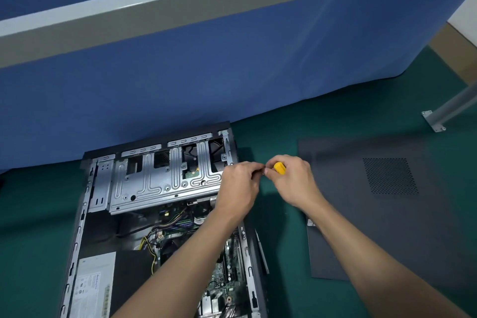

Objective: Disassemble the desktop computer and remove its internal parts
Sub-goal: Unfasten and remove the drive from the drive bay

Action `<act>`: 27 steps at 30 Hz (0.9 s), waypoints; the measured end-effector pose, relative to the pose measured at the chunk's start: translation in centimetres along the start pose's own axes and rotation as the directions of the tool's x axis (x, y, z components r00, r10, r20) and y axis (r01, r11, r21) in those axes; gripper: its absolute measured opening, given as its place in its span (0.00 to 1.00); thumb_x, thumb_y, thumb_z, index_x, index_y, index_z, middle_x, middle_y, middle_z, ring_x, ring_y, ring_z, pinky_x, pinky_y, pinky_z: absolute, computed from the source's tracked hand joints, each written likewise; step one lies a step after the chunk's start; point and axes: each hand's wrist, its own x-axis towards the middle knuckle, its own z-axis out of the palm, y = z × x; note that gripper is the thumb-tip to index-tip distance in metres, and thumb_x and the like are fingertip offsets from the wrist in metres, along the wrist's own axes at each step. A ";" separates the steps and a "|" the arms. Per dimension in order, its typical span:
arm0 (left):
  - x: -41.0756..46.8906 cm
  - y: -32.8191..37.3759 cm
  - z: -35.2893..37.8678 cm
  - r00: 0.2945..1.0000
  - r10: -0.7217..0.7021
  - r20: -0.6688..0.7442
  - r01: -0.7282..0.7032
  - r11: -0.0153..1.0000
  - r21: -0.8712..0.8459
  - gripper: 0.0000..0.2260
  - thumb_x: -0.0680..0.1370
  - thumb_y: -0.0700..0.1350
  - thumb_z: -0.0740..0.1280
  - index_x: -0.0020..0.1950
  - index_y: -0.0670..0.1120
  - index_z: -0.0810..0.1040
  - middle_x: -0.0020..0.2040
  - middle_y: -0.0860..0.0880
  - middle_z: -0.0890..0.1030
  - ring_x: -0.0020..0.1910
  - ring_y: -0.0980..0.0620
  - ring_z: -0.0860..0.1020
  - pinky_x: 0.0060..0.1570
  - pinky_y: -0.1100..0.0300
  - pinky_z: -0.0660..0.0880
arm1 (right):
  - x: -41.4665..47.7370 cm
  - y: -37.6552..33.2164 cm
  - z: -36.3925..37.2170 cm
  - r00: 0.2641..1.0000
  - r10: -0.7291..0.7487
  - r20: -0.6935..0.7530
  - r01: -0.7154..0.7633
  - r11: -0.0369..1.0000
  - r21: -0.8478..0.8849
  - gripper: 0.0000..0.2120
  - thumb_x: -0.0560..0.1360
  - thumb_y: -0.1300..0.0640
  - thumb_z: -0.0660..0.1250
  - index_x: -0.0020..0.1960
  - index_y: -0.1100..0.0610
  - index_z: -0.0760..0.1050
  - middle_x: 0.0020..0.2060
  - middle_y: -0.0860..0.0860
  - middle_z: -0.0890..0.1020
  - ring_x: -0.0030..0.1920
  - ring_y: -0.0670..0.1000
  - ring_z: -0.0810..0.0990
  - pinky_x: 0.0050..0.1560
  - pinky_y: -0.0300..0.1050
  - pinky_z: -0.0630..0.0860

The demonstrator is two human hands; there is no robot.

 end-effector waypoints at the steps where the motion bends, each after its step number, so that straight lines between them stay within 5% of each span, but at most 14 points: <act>1: 0.2 -0.4 0.0 1.000 0.016 0.002 -0.016 0.998 0.054 0.09 0.75 0.38 0.70 0.55 0.41 0.83 0.50 0.43 0.84 0.51 0.43 0.81 0.53 0.54 0.74 | 0.4 0.5 0.1 1.000 0.001 -0.028 -0.002 1.000 -0.027 0.03 0.74 0.55 0.70 0.41 0.52 0.79 0.41 0.48 0.80 0.46 0.54 0.76 0.45 0.43 0.71; 3: 0.6 -1.9 -0.1 1.000 0.019 -0.016 -0.015 0.972 0.233 0.19 0.78 0.46 0.69 0.67 0.41 0.75 0.64 0.43 0.78 0.65 0.43 0.74 0.64 0.53 0.68 | 1.5 1.8 0.5 0.996 0.014 -0.089 -0.026 0.990 -0.137 0.03 0.74 0.54 0.69 0.44 0.53 0.79 0.44 0.51 0.81 0.47 0.56 0.77 0.47 0.47 0.74; 5: 0.6 -3.6 -0.3 0.999 -0.050 0.018 0.039 0.922 0.385 0.29 0.81 0.57 0.58 0.78 0.43 0.59 0.78 0.44 0.61 0.77 0.46 0.58 0.74 0.54 0.53 | 2.7 3.1 1.1 0.994 0.061 -0.089 -0.085 0.954 -0.288 0.05 0.75 0.53 0.67 0.46 0.54 0.79 0.47 0.54 0.80 0.48 0.59 0.78 0.45 0.48 0.75; 9: -0.1 -6.0 0.1 0.955 -0.185 0.231 0.091 0.926 0.366 0.34 0.77 0.66 0.37 0.78 0.50 0.36 0.79 0.52 0.39 0.77 0.57 0.35 0.72 0.60 0.32 | 4.7 5.0 3.1 0.987 0.155 0.031 -0.118 0.849 -0.515 0.05 0.75 0.57 0.62 0.48 0.56 0.76 0.51 0.57 0.80 0.51 0.63 0.77 0.44 0.49 0.71; 19: 0.1 -6.4 0.3 0.960 -0.190 0.204 0.102 0.920 0.379 0.35 0.75 0.68 0.34 0.78 0.53 0.34 0.80 0.54 0.41 0.77 0.57 0.36 0.70 0.62 0.30 | 7.5 6.3 6.2 0.980 0.129 0.151 -0.003 0.768 -0.641 0.04 0.71 0.62 0.61 0.44 0.56 0.70 0.48 0.57 0.80 0.48 0.62 0.79 0.40 0.47 0.68; 23: 0.1 -6.5 0.4 0.965 -0.186 0.182 0.105 0.918 0.383 0.35 0.75 0.68 0.34 0.78 0.53 0.35 0.80 0.54 0.42 0.77 0.57 0.37 0.70 0.62 0.31 | 6.5 5.4 5.7 0.967 0.233 0.105 -0.162 0.876 -0.454 0.10 0.74 0.56 0.61 0.53 0.60 0.68 0.52 0.59 0.77 0.53 0.65 0.77 0.46 0.50 0.71; 27: 0.1 -6.4 0.5 0.967 -0.185 0.173 0.107 0.918 0.381 0.35 0.75 0.67 0.35 0.79 0.53 0.37 0.80 0.54 0.44 0.77 0.57 0.39 0.69 0.63 0.31 | 2.5 5.4 6.0 0.956 0.222 0.195 -0.162 0.945 -0.283 0.08 0.76 0.65 0.58 0.53 0.64 0.72 0.56 0.61 0.69 0.53 0.61 0.72 0.57 0.47 0.70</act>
